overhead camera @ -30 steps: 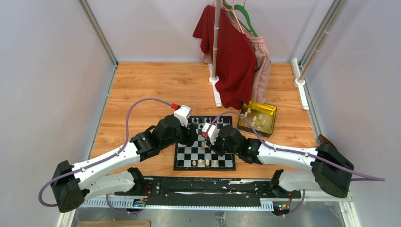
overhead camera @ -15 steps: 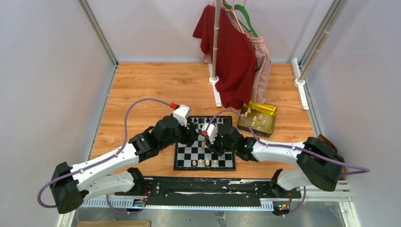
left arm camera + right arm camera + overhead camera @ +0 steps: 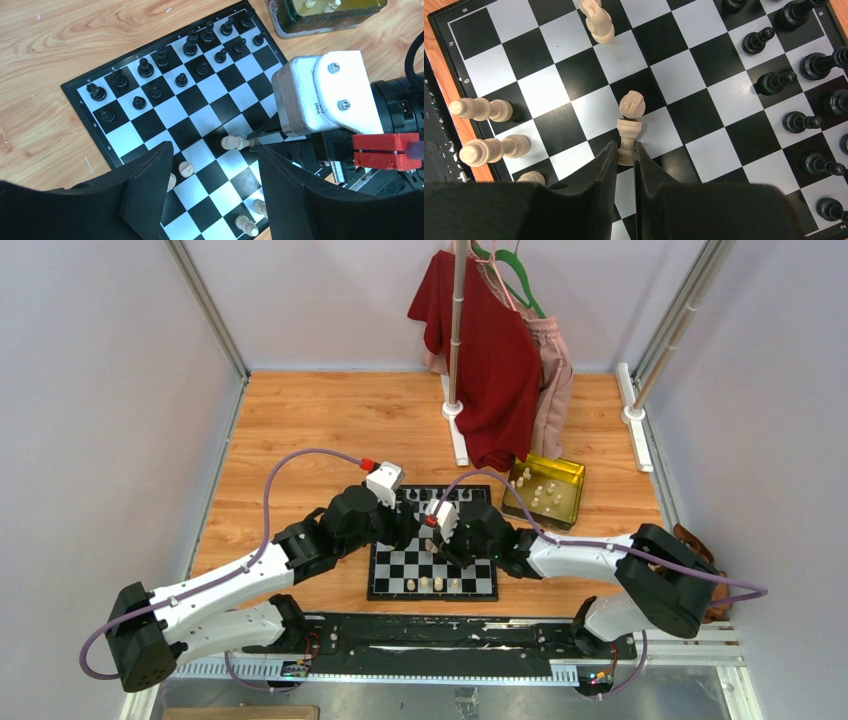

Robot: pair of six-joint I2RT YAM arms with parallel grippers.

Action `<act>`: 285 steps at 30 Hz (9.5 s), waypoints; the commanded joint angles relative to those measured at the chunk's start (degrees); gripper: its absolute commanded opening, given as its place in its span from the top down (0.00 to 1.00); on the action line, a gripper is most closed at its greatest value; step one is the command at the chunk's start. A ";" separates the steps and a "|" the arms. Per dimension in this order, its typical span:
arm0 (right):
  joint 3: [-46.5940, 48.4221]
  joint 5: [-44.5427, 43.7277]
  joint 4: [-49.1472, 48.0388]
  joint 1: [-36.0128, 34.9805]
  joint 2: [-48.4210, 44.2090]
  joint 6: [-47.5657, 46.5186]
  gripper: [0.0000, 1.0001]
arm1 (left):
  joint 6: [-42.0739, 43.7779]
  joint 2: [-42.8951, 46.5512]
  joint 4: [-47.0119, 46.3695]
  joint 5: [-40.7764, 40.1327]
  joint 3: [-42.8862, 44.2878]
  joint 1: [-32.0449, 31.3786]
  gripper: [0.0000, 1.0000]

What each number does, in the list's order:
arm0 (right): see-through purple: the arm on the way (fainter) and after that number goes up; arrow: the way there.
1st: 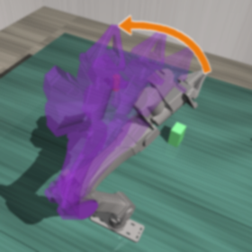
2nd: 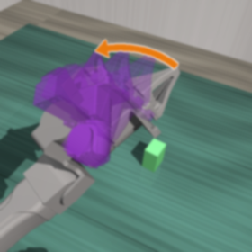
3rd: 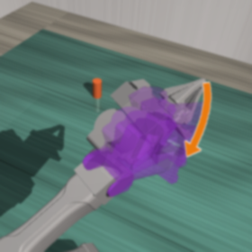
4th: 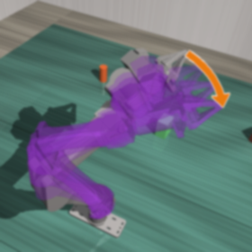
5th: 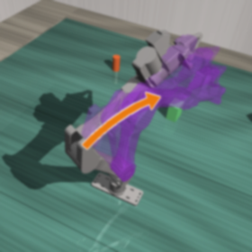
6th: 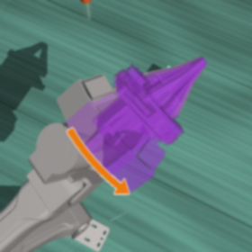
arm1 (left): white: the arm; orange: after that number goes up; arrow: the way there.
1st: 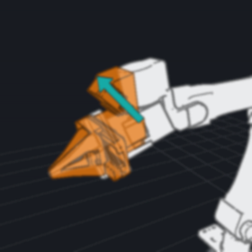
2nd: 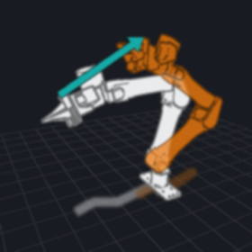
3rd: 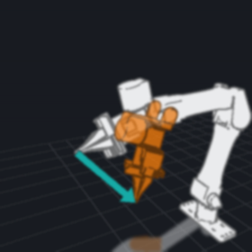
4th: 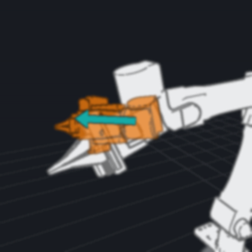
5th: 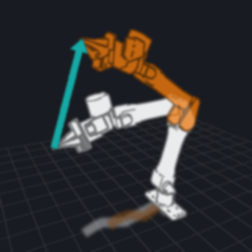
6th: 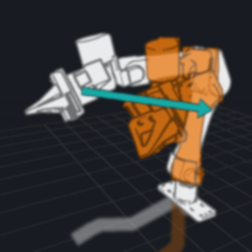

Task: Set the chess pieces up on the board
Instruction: Adjust the chess piece on the chessboard, then pick up the chess piece from the chessboard, then place the chess piece on the chessboard, then move the chess piece to the chessboard.

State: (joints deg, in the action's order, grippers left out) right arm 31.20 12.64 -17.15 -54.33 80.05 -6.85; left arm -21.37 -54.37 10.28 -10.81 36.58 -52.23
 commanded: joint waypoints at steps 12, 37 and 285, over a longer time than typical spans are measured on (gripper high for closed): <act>2.34 -4.29 1.98 0.80 5.14 0.75 0.95 | 0.82 0.96 -3.53 2.55 -2.30 -0.47 0.33; 2.99 -4.42 7.54 0.80 0.95 0.00 1.00 | 2.44 -3.83 -6.06 5.97 -3.40 -2.20 0.32; 6.50 -27.85 49.69 -14.75 -12.41 39.25 0.77 | -11.38 8.63 10.99 -18.28 -2.42 -2.62 0.35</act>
State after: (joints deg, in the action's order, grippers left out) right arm 38.87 -13.67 32.03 -68.14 68.51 31.53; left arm -32.12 -46.06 22.44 -28.73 34.28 -54.48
